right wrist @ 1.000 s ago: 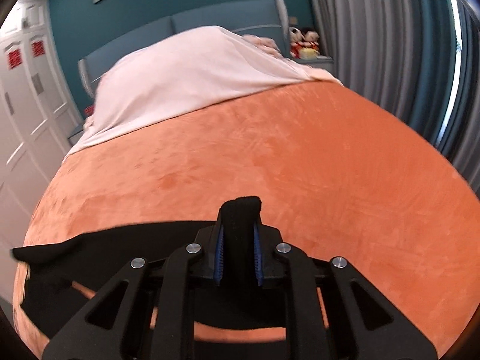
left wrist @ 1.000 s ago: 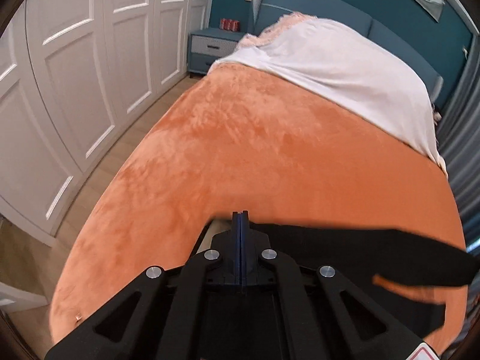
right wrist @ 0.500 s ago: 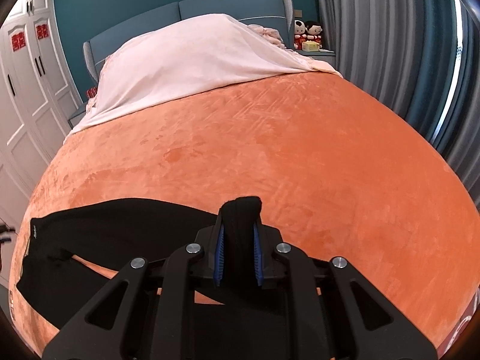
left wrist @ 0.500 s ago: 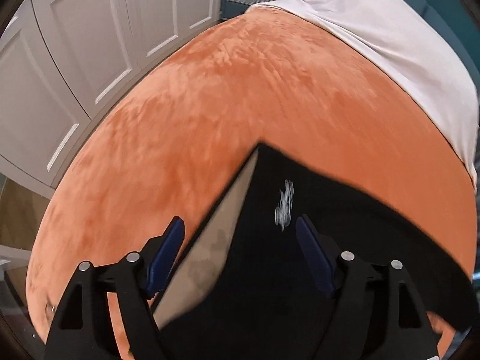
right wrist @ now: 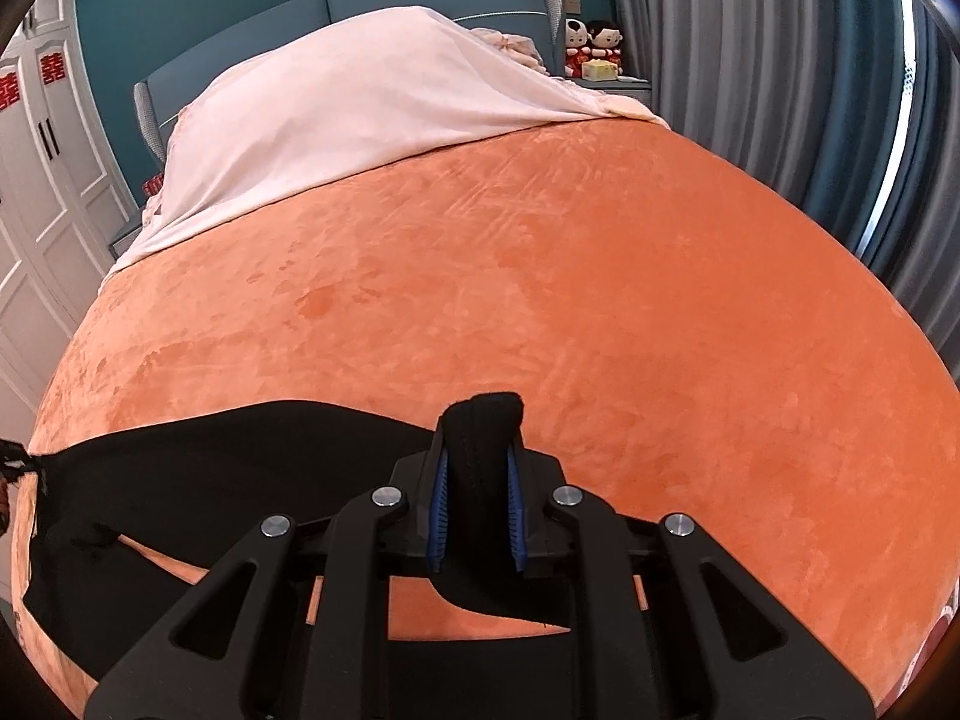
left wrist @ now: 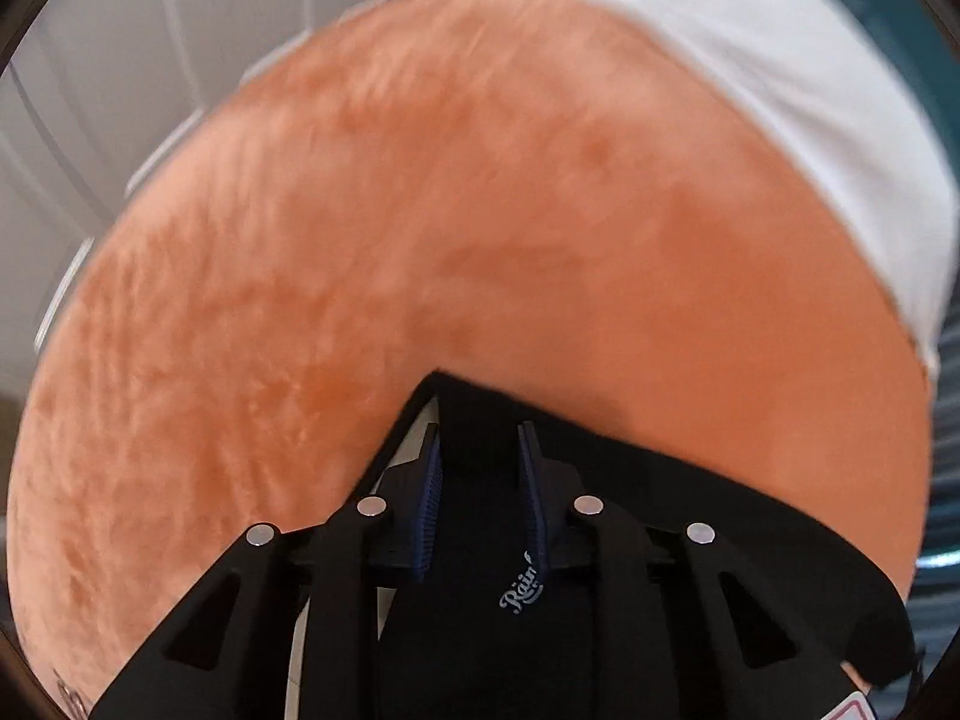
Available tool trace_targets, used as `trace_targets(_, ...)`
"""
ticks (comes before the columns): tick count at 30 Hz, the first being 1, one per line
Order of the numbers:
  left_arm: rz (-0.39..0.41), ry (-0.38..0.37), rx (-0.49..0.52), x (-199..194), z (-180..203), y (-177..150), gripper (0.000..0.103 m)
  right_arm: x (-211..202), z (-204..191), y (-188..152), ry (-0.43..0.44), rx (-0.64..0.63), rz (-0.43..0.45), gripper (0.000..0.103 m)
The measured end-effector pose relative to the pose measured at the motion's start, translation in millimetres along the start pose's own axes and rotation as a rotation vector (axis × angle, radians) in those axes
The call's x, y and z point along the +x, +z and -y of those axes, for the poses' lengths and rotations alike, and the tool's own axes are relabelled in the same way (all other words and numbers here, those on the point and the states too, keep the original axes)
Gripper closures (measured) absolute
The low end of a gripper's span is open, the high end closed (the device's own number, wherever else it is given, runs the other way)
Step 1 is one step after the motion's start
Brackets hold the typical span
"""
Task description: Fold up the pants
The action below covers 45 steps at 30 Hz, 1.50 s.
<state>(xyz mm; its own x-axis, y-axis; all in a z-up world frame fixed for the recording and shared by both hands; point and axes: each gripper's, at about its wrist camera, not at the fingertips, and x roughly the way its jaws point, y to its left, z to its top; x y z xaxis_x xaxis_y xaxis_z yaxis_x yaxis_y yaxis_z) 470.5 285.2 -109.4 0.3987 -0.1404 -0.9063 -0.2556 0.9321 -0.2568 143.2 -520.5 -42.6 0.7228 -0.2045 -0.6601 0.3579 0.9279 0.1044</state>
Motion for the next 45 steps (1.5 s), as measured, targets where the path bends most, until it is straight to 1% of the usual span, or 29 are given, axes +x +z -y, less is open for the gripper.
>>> trace_targets(3, 0.124, -0.118, 0.078, -72, 3, -24, 0.083, -13, -2, 2, 0.020, -0.010, 0.018, 0.088)
trace_targets(5, 0.184, -0.181, 0.125, -120, -4, -50, 0.083, -30, -2, 2, 0.032, -0.033, 0.043, 0.088)
trace_targets(7, 0.209, -0.199, 0.160, -153, -16, -76, 0.083, -44, 2, 0, 0.038, -0.051, 0.062, 0.088)
trace_targets(8, 0.220, -0.204, 0.178, -173, -28, -99, 0.082, -47, 3, 0, 0.038, -0.056, 0.067, 0.088)
trace_targets(9, 0.217, -0.195, 0.184, -180, -32, -112, 0.082, -56, 8, -4, 0.039, -0.070, 0.077, 0.088)
trace_targets(11, 0.182, -0.155, 0.188, -191, -54, -155, 0.082, -63, 15, -12, 0.041, -0.086, 0.082, 0.088)
trace_targets(13, 0.131, -0.095, 0.182, -185, -72, -186, 0.082, -67, 26, -28, 0.036, -0.114, 0.070, 0.088)
trace_targets(15, 0.039, -0.033, 0.163, -163, -91, -222, 0.082, -63, 37, -49, 0.023, -0.144, 0.038, 0.088)
trace_targets(18, -0.068, 0.027, 0.125, -125, -105, -253, 0.082, -48, 54, -81, 0.011, -0.151, -0.022, 0.087)
trace_targets(21, -0.104, 0.085, 0.092, -100, -107, -258, 0.082, -27, 74, -112, -0.022, -0.143, -0.100, 0.087)
trace_targets(24, -0.090, 0.103, 0.060, -99, -104, -240, 0.082, -15, 78, -121, -0.041, -0.166, -0.140, 0.087)
trace_targets(25, -0.077, 0.103, 0.058, -104, -101, -230, 0.082, -16, 76, -118, -0.046, -0.188, -0.126, 0.087)
trace_targets(26, -0.068, 0.100, 0.063, -108, -100, -224, 0.091, -19, 74, -114, -0.045, -0.194, -0.115, 0.087)
trace_targets(27, -0.044, 0.130, 0.084, -118, -97, -215, 0.100, -33, 69, -102, -0.026, -0.206, -0.052, 0.087)
trace_targets(28, -0.028, 0.161, 0.102, -125, -96, -209, 0.103, -43, 66, -94, -0.011, -0.213, -0.005, 0.087)
trace_targets(30, -0.006, 0.197, 0.118, -138, -101, -198, 0.103, -69, 59, -84, 0.022, -0.237, 0.101, 0.087)
trace_targets(32, -0.044, 0.206, 0.113, -134, -110, -195, 0.103, -77, 52, -89, 0.007, -0.314, 0.125, 0.082)
trace_targets(34, -0.082, 0.208, 0.104, -127, -111, -204, 0.102, -52, 65, -114, -0.069, -0.376, 0.010, 0.067)
trace_targets(35, -0.088, 0.196, 0.094, -127, -110, -212, 0.098, -28, 83, -138, -0.152, -0.380, -0.117, 0.067)
trace_targets(36, -0.108, 0.150, 0.070, -123, -107, -219, 0.092, -23, 91, -148, -0.186, -0.369, -0.155, 0.067)
trace_targets(37, -0.116, 0.119, 0.044, -120, -103, -226, 0.072, -21, 105, -160, -0.226, -0.327, -0.186, 0.067)
trace_targets(38, -0.119, 0.076, 0.007, -120, -99, -235, 0.037, -29, 120, -169, -0.236, -0.241, -0.181, 0.067)
trace_targets(39, -0.105, 0.046, -0.024, -124, -95, -245, 0.025, -34, 127, -172, -0.231, -0.192, -0.170, 0.066)
trace_targets(40, -0.086, 0.006, -0.071, -125, -91, -253, 0.020, -48, 139, -176, -0.217, -0.076, -0.140, 0.063)
trace_targets(41, -0.085, -0.022, -0.100, -123, -89, -256, 0.020, -62, 150, -179, -0.164, 0.073, -0.111, 0.062)
trace_targets(42, -0.103, -0.084, -0.162, -116, -86, -260, 0.020, -66, 152, -178, -0.122, 0.141, -0.103, 0.062)
trace_targets(43, -0.116, -0.114, -0.206, -110, -82, -264, 0.020, -71, 156, -178, -0.013, 0.280, -0.093, 0.062)
trace_targets(44, -0.137, -0.157, -0.287, -100, -82, -265, 0.020, -68, 154, -177, 0.096, 0.391, -0.102, 0.062)
trace_targets(45, -0.154, -0.182, -0.334, -95, -82, -265, 0.020, -61, 147, -172, 0.169, 0.450, -0.116, 0.062)
